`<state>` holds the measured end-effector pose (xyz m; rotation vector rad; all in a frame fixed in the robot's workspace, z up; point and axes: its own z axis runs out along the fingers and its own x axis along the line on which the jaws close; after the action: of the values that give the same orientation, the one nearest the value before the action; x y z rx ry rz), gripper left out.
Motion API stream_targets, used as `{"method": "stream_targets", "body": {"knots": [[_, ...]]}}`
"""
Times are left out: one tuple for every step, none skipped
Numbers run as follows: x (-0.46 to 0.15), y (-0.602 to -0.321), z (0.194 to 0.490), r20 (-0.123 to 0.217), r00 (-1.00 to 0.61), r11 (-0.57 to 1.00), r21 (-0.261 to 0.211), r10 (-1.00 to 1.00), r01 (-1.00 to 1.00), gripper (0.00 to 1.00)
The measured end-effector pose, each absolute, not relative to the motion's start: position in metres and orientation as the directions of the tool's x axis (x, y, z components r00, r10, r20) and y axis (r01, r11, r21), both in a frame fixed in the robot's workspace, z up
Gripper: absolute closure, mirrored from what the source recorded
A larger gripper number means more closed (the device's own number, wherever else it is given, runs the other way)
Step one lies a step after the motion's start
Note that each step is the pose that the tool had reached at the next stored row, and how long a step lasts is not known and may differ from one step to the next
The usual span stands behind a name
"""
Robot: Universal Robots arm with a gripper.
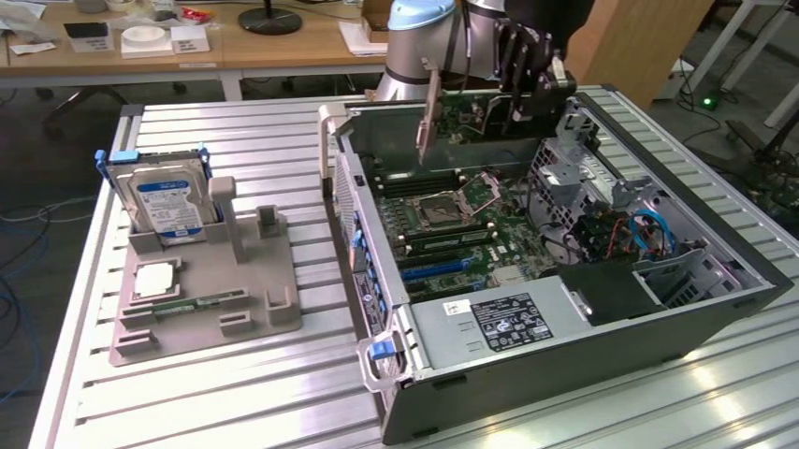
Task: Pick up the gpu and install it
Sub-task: 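Insert the gpu into the slot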
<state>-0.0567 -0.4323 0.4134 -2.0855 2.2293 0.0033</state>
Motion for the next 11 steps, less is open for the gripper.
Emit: {"method": "stream_targets", "body": {"knots": [[-0.0567, -0.4323, 0.4132, -0.079, -0.064, 0.068, -0.057, -0.995, -0.996, 0.73], [-0.0567, -0.4323, 0.413, -0.087, -0.063, 0.068, -0.056, -0.994, -0.996, 0.73], [-0.0567, -0.4323, 0.4127, -0.088, -0.063, 0.068, -0.056, -0.994, -0.996, 0.73], [-0.0567, -0.4323, 0.4125, -0.088, -0.063, 0.068, -0.056, -0.994, -0.996, 0.73], [-0.0567, -0.4323, 0.412, -0.087, -0.062, 0.067, -0.054, -0.994, -0.996, 0.73], [-0.0566, -0.4323, 0.4114, -0.086, -0.059, 0.064, -0.052, -0.994, -0.997, 0.73], [-0.0566, -0.4323, 0.4109, -0.086, -0.055, 0.059, -0.05, -0.995, -0.997, 0.73], [-0.0567, -0.4324, 0.4106, -0.085, -0.048, 0.052, -0.047, -0.995, -0.998, 0.73], [-0.0567, -0.4324, 0.4103, -0.085, -0.039, 0.043, -0.045, -0.996, -0.998, 0.73], [-0.0567, -0.4324, 0.4101, -0.084, -0.032, 0.036, -0.044, -0.996, -0.998, 0.73], [-0.0568, -0.4324, 0.41, -0.084, -0.031, 0.034, -0.043, -0.996, -0.998, 0.73]]}}
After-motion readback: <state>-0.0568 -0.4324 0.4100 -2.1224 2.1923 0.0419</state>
